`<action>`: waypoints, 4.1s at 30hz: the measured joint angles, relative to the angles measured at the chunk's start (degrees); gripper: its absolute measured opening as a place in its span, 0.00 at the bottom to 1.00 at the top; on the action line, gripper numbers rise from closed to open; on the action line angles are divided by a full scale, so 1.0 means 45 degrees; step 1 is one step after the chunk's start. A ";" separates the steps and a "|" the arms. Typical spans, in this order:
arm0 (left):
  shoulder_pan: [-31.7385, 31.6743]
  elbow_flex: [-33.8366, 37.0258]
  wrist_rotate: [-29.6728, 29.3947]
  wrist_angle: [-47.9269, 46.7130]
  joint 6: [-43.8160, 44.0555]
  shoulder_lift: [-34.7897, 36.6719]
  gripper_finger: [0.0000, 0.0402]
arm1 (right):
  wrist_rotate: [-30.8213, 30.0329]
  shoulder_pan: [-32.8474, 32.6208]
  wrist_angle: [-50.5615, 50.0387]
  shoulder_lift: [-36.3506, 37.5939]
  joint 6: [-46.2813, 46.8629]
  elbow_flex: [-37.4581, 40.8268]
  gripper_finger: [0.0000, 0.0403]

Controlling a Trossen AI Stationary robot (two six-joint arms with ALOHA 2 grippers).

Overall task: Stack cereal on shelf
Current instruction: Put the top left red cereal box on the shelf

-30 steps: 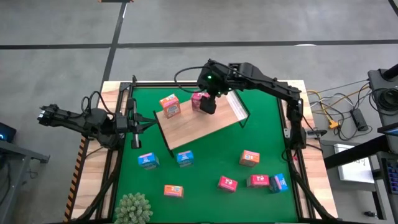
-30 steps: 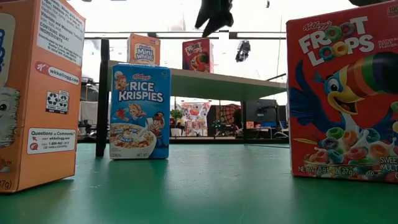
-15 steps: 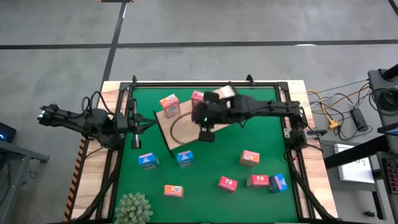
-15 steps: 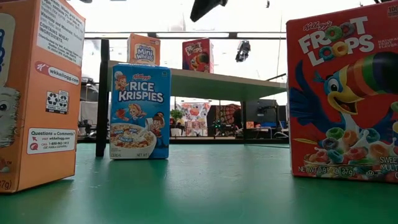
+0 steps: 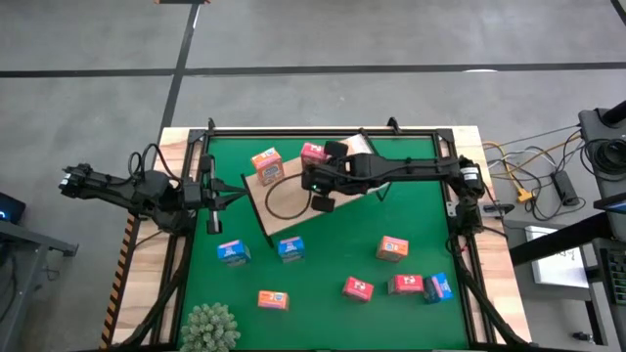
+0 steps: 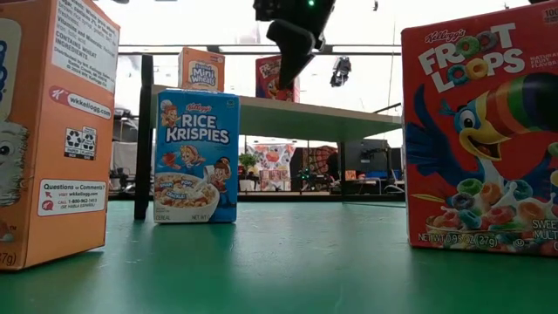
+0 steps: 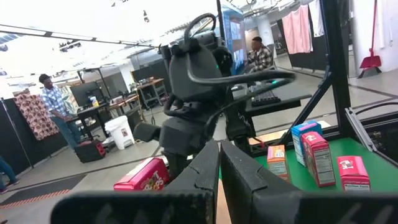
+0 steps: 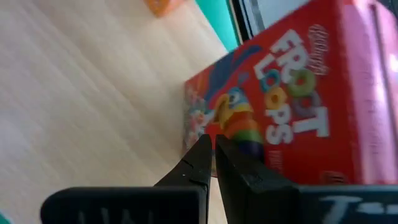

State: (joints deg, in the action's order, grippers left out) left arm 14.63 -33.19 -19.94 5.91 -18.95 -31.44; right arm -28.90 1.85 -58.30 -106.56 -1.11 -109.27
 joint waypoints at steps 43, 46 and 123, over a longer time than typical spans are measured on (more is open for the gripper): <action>-0.0003 0.0000 0.0000 -0.0086 -0.0013 0.0015 0.00 | -0.0630 0.1987 -0.0871 0.1936 -0.0321 0.0090 0.03; 0.0000 0.0000 0.0000 -0.0086 -0.0017 0.0015 0.00 | 0.0329 0.2400 -0.0177 0.1938 -0.0651 0.0093 0.03; 0.0000 0.0000 0.0000 -0.0125 -0.0057 0.0015 0.00 | 0.0845 0.0937 0.9130 0.2389 -0.0227 0.6818 0.03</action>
State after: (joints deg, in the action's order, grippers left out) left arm 14.63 -33.19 -19.94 5.34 -19.20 -31.37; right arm -25.10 6.07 -17.21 -95.81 -2.13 -78.59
